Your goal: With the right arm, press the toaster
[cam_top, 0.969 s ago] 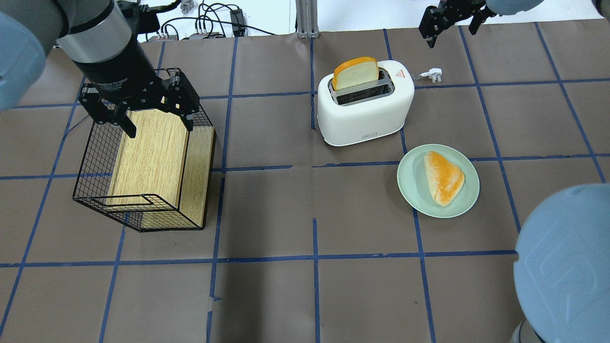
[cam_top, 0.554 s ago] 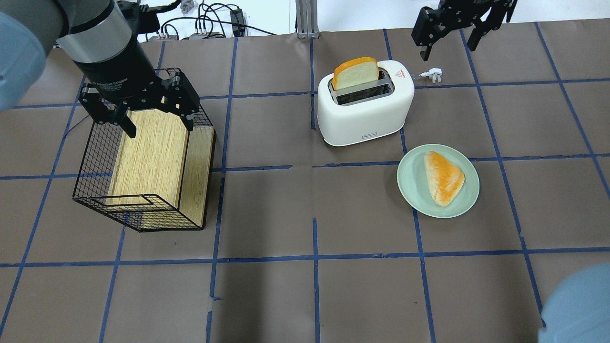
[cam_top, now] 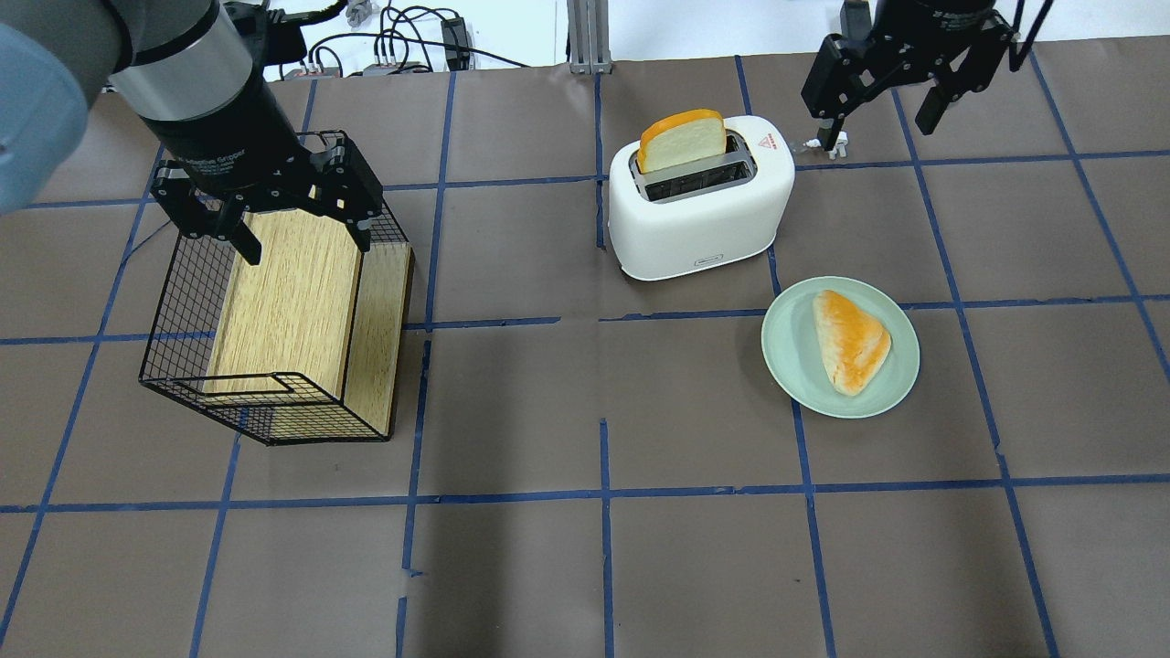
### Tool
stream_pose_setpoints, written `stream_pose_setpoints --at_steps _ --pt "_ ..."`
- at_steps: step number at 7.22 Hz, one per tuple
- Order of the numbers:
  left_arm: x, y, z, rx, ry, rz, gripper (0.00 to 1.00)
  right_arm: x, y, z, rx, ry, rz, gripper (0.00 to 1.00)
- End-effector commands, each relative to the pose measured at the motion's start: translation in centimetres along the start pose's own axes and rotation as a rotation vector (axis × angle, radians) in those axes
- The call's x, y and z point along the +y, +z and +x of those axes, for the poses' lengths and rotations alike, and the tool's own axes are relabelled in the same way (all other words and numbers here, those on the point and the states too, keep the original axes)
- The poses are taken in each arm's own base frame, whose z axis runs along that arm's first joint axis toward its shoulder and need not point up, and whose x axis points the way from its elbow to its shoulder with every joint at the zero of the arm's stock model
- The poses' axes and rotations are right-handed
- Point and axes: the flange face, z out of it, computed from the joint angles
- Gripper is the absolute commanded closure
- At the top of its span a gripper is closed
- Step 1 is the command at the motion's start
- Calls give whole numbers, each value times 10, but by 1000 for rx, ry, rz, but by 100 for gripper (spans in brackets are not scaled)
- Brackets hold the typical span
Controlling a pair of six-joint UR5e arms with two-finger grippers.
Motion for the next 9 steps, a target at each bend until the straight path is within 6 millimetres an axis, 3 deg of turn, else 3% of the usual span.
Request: stream_pose_setpoints --at_steps 1,9 --pt "0 0 0 0 0 0 0 51 4 -6 -41 18 4 0" --pt "0 0 0 0 0 0 0 55 14 2 6 26 -68 0"
